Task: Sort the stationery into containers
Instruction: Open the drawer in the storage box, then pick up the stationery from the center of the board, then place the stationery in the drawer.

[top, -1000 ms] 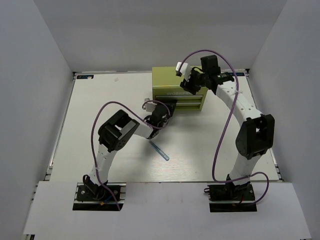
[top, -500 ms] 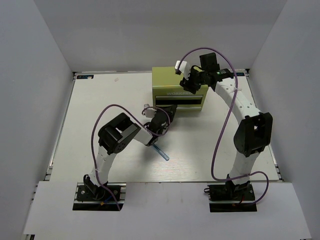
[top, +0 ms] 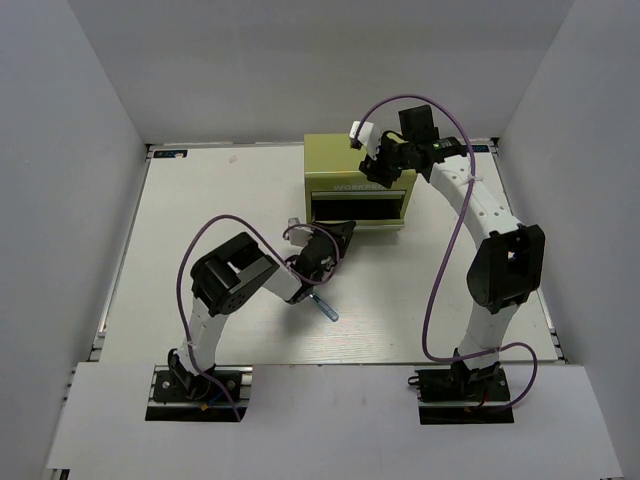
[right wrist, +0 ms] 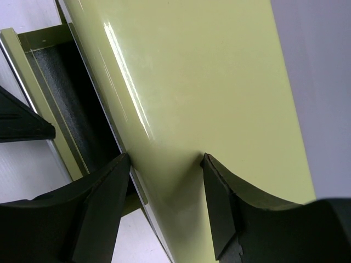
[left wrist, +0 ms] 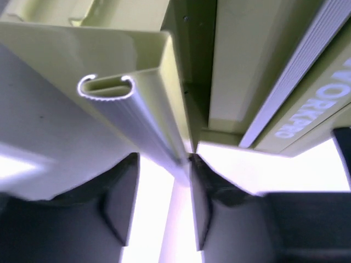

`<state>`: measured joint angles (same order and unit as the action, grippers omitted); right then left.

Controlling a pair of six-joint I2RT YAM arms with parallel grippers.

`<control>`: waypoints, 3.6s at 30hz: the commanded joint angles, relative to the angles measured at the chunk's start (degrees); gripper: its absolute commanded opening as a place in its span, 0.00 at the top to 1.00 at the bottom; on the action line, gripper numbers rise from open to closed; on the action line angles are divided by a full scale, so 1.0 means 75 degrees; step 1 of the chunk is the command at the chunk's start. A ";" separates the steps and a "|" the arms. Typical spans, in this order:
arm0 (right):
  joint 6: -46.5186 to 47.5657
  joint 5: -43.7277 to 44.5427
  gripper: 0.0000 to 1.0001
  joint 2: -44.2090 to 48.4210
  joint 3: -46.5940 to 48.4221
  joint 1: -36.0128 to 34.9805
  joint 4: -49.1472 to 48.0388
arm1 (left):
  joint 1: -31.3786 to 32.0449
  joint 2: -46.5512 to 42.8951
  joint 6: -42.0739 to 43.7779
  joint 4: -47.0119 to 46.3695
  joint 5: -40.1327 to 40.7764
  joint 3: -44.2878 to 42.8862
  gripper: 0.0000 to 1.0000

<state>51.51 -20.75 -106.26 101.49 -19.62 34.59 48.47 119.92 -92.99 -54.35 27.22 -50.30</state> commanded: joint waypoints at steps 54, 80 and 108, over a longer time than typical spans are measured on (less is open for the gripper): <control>-0.5168 0.1325 0.34 -0.0059 -0.3817 -0.4743 -0.0967 | -0.0064 -1.2180 0.3012 1.2274 0.1222 0.1902 0.19; -0.5089 0.3202 1.00 -0.0049 -0.5130 -0.5154 -0.1811 | -0.0064 -1.2403 0.2789 1.3188 0.1573 0.1750 0.16; 0.1171 0.2861 1.00 0.1841 -0.3619 -0.2635 -0.2268 | -0.0064 -1.2333 0.2789 1.2368 0.1116 0.2289 0.15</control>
<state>52.93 2.52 -92.12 70.83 -40.82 19.53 48.12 27.18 -72.01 39.81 35.44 -34.04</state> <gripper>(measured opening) 0.224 0.845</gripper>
